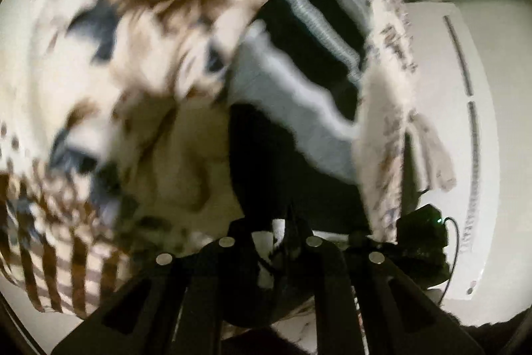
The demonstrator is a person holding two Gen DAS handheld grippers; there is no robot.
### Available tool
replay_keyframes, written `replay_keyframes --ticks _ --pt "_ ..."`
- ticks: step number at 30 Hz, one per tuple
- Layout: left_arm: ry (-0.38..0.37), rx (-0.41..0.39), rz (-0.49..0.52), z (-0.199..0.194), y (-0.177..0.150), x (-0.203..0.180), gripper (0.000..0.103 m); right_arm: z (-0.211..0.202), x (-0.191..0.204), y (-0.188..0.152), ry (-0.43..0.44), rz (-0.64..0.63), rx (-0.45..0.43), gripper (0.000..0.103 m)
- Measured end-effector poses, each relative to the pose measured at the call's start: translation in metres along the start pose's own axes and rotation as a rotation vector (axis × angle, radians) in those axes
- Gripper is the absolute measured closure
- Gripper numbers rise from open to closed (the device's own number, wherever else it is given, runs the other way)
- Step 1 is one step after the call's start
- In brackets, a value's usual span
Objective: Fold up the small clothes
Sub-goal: 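Fold the held sweater edge over the body with the left gripper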
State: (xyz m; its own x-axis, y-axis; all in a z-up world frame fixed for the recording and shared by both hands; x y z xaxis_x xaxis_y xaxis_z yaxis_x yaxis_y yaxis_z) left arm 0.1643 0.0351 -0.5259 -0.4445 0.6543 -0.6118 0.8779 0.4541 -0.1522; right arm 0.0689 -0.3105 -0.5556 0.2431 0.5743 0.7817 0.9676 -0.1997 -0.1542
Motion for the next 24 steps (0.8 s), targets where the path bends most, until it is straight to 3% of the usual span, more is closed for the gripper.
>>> replay_keyframes --ticks 4,8,15,19,24 --pt "-0.074 -0.067 0.051 -0.016 0.033 -0.053 0.095 -0.029 0.032 0.027 0.038 -0.057 -0.065 0.093" --pt "-0.156 -0.102 0.067 -0.013 0.080 -0.100 0.094 -0.069 0.056 0.080 0.082 -0.071 -0.159 0.093" --pt "-0.215 -0.159 0.121 0.029 0.211 -0.182 0.094 -0.104 0.100 0.225 0.043 -0.149 -0.309 0.093" --pt "-0.192 -0.164 0.107 0.063 0.286 -0.207 0.094 -0.108 0.107 0.316 0.040 -0.136 -0.378 0.093" --pt "-0.195 -0.116 0.038 0.096 0.342 -0.213 0.091 -0.092 0.114 0.410 0.016 -0.100 -0.428 0.093"
Point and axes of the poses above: each gripper's, at about its wrist camera, not at the fingertips, and z roughly the way its jaws point, x to its left, y to its top, the point moved 2 cm from there along z, roughly the way its jaws point, and after that the axes turned 14 degrees about -z, right-handed, at the moved point
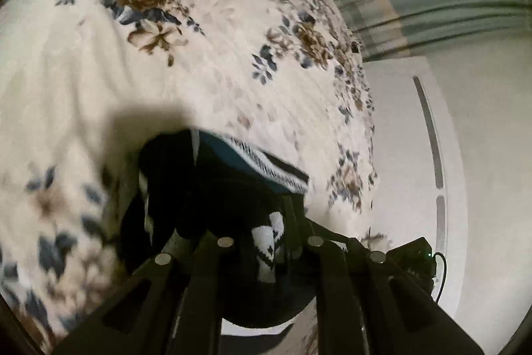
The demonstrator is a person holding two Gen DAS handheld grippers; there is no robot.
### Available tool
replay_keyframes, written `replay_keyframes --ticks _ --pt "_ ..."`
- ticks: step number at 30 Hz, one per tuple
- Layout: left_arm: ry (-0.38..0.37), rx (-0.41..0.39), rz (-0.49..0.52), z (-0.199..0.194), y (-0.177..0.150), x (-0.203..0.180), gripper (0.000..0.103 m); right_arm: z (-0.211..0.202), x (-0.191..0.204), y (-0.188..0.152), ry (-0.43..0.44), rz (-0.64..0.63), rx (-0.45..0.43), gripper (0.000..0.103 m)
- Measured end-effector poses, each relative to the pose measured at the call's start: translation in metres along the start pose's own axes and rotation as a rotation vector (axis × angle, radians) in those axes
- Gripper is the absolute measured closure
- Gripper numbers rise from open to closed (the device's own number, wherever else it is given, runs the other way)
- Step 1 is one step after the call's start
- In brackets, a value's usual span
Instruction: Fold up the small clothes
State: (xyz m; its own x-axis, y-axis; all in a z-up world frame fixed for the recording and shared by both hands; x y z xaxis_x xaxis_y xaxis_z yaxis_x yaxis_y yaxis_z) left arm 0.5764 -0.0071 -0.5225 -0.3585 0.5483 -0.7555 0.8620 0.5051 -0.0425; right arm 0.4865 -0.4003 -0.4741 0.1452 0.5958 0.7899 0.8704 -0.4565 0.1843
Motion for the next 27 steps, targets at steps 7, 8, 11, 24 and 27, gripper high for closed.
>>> replay_keyframes --ticks 7,8,11,24,27 --pt "-0.092 0.001 -0.199 0.013 0.029 0.032 0.038 0.044 -0.002 0.055 0.051 0.027 -0.043 0.026" --pt "-0.099 -0.003 -0.204 0.011 0.031 0.034 0.038 0.043 -0.003 0.055 0.066 0.017 -0.057 0.023" --pt "-0.068 -0.030 -0.153 0.002 0.031 0.035 0.038 0.035 0.003 0.059 0.043 -0.034 -0.061 0.023" --pt "0.448 -0.077 0.220 0.064 0.066 0.023 0.040 0.109 0.002 0.057 -0.445 -0.466 0.181 0.035" --pt "0.397 -0.077 0.133 0.056 0.079 0.033 0.040 0.122 -0.016 0.077 -0.552 -0.376 0.151 0.042"
Point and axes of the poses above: each gripper's, at about its wrist camera, not at the fingertips, and z roughly the way its jaws point, x to its left, y to its top, the point moved 2 cm from there along z, roughly the way its jaws point, and after that the axes turned 14 degrees about -z, right-handed, at the moved point
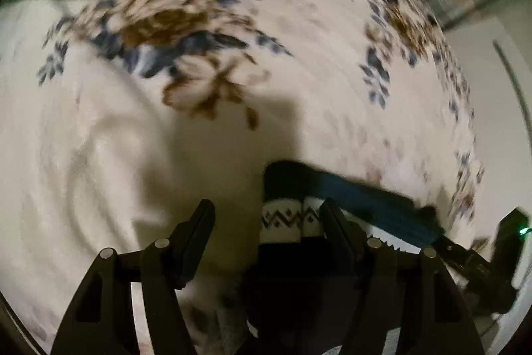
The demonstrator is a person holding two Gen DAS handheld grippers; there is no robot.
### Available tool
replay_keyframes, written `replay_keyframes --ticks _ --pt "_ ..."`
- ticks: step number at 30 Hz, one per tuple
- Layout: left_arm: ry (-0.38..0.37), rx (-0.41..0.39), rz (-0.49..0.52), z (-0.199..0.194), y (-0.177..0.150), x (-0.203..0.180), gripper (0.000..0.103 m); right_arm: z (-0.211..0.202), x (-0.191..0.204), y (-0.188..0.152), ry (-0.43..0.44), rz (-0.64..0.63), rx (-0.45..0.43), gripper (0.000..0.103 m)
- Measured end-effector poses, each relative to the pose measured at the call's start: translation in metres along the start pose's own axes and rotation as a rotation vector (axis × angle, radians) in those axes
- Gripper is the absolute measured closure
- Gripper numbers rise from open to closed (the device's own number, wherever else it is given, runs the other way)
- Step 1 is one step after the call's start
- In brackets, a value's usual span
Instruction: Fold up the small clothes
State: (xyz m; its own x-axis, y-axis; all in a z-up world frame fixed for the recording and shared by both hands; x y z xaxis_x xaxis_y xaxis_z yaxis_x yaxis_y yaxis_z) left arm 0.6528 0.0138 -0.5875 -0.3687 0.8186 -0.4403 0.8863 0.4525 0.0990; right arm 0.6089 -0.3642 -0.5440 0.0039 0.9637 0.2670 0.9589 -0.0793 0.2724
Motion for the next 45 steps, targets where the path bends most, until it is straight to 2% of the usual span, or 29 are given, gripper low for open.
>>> replay_keyframes --ticks 2,5,7,8,10,14,18,19,23,24,28,29,30,31,32,33,34,35,36,38,41,43,45 --pt "-0.040 -0.006 0.002 -0.016 -0.004 0.003 0.040 0.002 -0.015 0.005 0.035 0.090 0.000 0.042" --pt "-0.153 -0.026 -0.002 -0.053 -0.025 0.009 0.038 -0.008 -0.025 0.002 0.156 0.120 0.026 0.041" --pt "-0.248 -0.020 -0.038 -0.081 -0.050 0.022 0.035 -0.020 -0.029 -0.005 0.258 0.119 0.056 0.031" --pt "-0.277 -0.018 -0.057 -0.089 -0.060 0.029 0.028 -0.026 -0.030 -0.009 0.289 0.113 0.064 0.023" --pt "-0.342 -0.002 -0.133 -0.105 -0.095 0.051 0.024 -0.036 -0.032 -0.018 0.359 0.089 0.101 0.017" --pt "-0.369 0.057 -0.283 -0.104 -0.162 0.081 0.024 -0.037 -0.034 -0.031 0.396 0.010 0.198 0.010" --pt "-0.377 0.078 -0.419 -0.089 -0.220 0.098 0.024 -0.018 -0.037 -0.031 0.445 -0.034 0.278 0.004" --pt "-0.414 0.099 -0.466 -0.077 -0.231 0.098 0.024 -0.011 -0.038 -0.029 0.457 -0.035 0.288 0.004" --pt "-0.482 0.094 -0.517 -0.036 -0.234 0.083 0.024 0.022 -0.039 -0.020 0.527 -0.017 0.323 0.001" --pt "-0.466 0.085 -0.522 -0.025 -0.232 0.080 0.024 0.031 -0.038 -0.019 0.543 -0.011 0.337 0.000" --pt "-0.499 0.041 -0.597 -0.003 -0.210 0.072 0.024 0.051 -0.027 -0.014 0.576 0.006 0.354 0.000" --pt "-0.524 0.021 -0.616 -0.005 -0.205 0.070 0.033 0.051 -0.024 -0.013 0.598 0.012 0.347 0.000" --pt "-0.540 0.011 -0.619 -0.009 -0.201 0.069 0.056 0.049 -0.020 -0.012 0.624 0.018 0.333 0.003" --pt "-0.552 0.016 -0.613 -0.010 -0.198 0.067 0.062 0.049 -0.012 -0.012 0.657 0.024 0.315 0.006" --pt "-0.553 0.017 -0.609 -0.014 -0.194 0.066 0.065 0.050 -0.005 -0.012 0.665 0.024 0.309 0.018" --pt "-0.549 0.011 -0.602 -0.019 -0.191 0.065 0.067 0.052 0.001 -0.013 0.662 0.019 0.310 0.034" --pt "-0.549 0.012 -0.591 -0.024 -0.187 0.065 0.068 0.056 0.009 -0.017 0.633 0.004 0.310 0.044" --pt "-0.551 0.018 -0.583 -0.029 -0.183 0.064 0.068 0.058 0.013 -0.020 0.589 -0.011 0.308 0.068" --pt "-0.550 0.026 -0.568 -0.036 -0.177 0.064 0.069 0.058 0.016 -0.026 0.564 -0.005 0.293 0.079" --pt "-0.568 0.054 -0.515 -0.047 -0.168 0.062 0.069 0.044 0.014 -0.036 0.567 0.054 0.230 0.085" --pt "-0.550 0.116 -0.410 -0.068 -0.163 0.062 0.069 0.013 0.011 -0.067 0.559 0.144 0.152 0.087" --pt "-0.522 0.181 -0.330 -0.087 -0.163 0.068 0.069 -0.015 0.014 -0.101 0.548 0.201 0.108 0.087" --pt "-0.487 0.247 -0.270 -0.098 -0.168 0.077 0.067 -0.050 0.021 -0.151 0.512 0.251 0.069 0.087"
Point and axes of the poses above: each gripper's, at about its wrist camera, not at the fingertips, and z roughly the way its jaws point, x to its left, y to its top, the point moved 2 cm from there along z, roughly the way its jaws point, and after that the axes turned 14 degrees about -z, right-handed, at the moved point
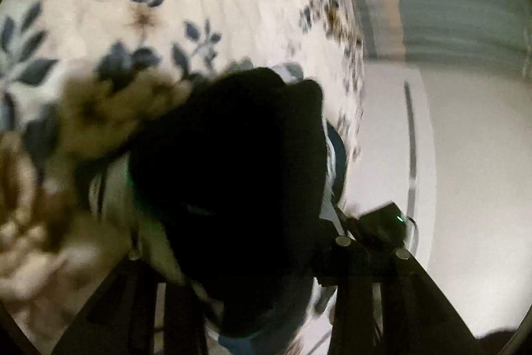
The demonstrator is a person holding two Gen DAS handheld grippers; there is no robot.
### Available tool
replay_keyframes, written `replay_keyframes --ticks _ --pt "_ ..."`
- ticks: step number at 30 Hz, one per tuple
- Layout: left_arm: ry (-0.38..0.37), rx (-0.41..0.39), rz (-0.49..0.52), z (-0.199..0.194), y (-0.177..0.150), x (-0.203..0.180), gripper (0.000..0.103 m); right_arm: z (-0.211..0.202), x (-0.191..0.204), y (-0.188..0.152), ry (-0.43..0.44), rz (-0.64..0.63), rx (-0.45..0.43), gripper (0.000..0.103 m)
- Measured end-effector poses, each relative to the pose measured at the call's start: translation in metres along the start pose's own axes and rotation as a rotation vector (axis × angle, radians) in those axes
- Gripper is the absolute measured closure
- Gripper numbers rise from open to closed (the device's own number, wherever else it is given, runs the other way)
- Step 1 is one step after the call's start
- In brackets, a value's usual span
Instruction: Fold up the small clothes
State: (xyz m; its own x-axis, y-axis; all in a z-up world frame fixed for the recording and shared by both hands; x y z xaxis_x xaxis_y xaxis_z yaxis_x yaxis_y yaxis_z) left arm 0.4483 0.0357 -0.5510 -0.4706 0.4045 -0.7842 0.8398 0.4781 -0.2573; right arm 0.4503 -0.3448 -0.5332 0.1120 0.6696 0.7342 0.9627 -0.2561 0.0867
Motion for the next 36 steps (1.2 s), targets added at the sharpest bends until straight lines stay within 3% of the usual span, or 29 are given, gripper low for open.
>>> replay_keyframes --ticks 2,4,5,7,10,11,12,15,19,22,26,29,31,32,33,34,36 --pt "0.060 0.052 0.020 -0.008 -0.002 0.013 0.062 -0.019 0.010 -0.052 -0.039 0.015 -0.029 0.088" --pt "0.147 0.092 0.026 -0.011 -0.012 0.036 0.049 -0.027 0.019 -0.110 -0.077 0.043 -0.033 0.088" --pt "0.176 0.104 0.012 -0.011 -0.018 0.048 0.041 -0.027 0.020 -0.135 -0.091 0.061 -0.024 0.087" --pt "0.226 0.113 -0.021 -0.007 -0.021 0.075 0.035 -0.012 0.016 -0.173 -0.132 0.080 0.014 0.086" --pt "0.168 0.057 -0.049 -0.014 -0.032 0.086 0.030 0.003 -0.009 -0.204 -0.170 0.141 0.085 0.070" --pt "0.163 0.039 -0.044 -0.021 -0.042 0.083 0.030 0.000 -0.017 -0.207 -0.175 0.158 0.090 0.055" --pt "0.159 0.008 -0.036 -0.027 -0.049 0.077 0.030 -0.004 -0.020 -0.207 -0.174 0.165 0.094 0.048" --pt "0.177 -0.078 -0.007 -0.048 -0.071 0.064 0.030 -0.030 -0.018 -0.202 -0.204 0.118 0.119 0.038" --pt "0.326 -0.224 0.072 -0.077 -0.104 0.042 0.030 -0.079 -0.005 -0.196 -0.299 0.028 0.175 0.029" --pt "0.359 -0.285 0.065 -0.083 -0.117 0.044 0.030 -0.110 0.008 -0.171 -0.362 -0.082 0.185 0.025" --pt "0.400 -0.316 0.042 -0.069 -0.101 0.065 0.030 -0.104 0.024 -0.118 -0.413 -0.256 0.182 0.021" --pt "0.394 -0.344 0.010 -0.060 -0.081 0.074 0.030 -0.053 0.033 -0.080 -0.379 -0.372 0.213 0.021" --pt "0.365 -0.345 -0.019 -0.051 -0.063 0.080 0.030 -0.018 0.030 -0.065 -0.361 -0.403 0.284 0.023" --pt "0.363 -0.346 -0.030 -0.050 -0.060 0.080 0.030 -0.001 0.028 -0.060 -0.348 -0.411 0.328 0.042" --pt "0.338 -0.343 -0.047 -0.047 -0.053 0.082 0.032 0.011 0.027 -0.058 -0.358 -0.420 0.349 0.084" --pt "0.317 -0.346 -0.055 -0.050 -0.051 0.082 0.032 0.018 0.026 -0.055 -0.382 -0.433 0.356 0.090" --pt "0.302 -0.367 -0.053 -0.052 -0.046 0.079 0.032 0.006 0.033 -0.048 -0.396 -0.458 0.270 0.091"
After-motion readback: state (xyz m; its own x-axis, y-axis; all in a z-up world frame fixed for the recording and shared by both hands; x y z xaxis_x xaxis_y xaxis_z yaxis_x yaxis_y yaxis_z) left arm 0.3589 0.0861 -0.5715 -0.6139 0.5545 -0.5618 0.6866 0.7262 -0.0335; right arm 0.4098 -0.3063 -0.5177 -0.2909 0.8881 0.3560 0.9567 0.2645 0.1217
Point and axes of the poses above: each gripper's, at about its wrist camera, not at the fingertips, and z roughly the way its jaws point, x to its left, y to its top, the point moved 2 cm from there along z, roughly the way its jaws point, and after that the axes turned 14 degrees about -z, right-handed, at the moved point
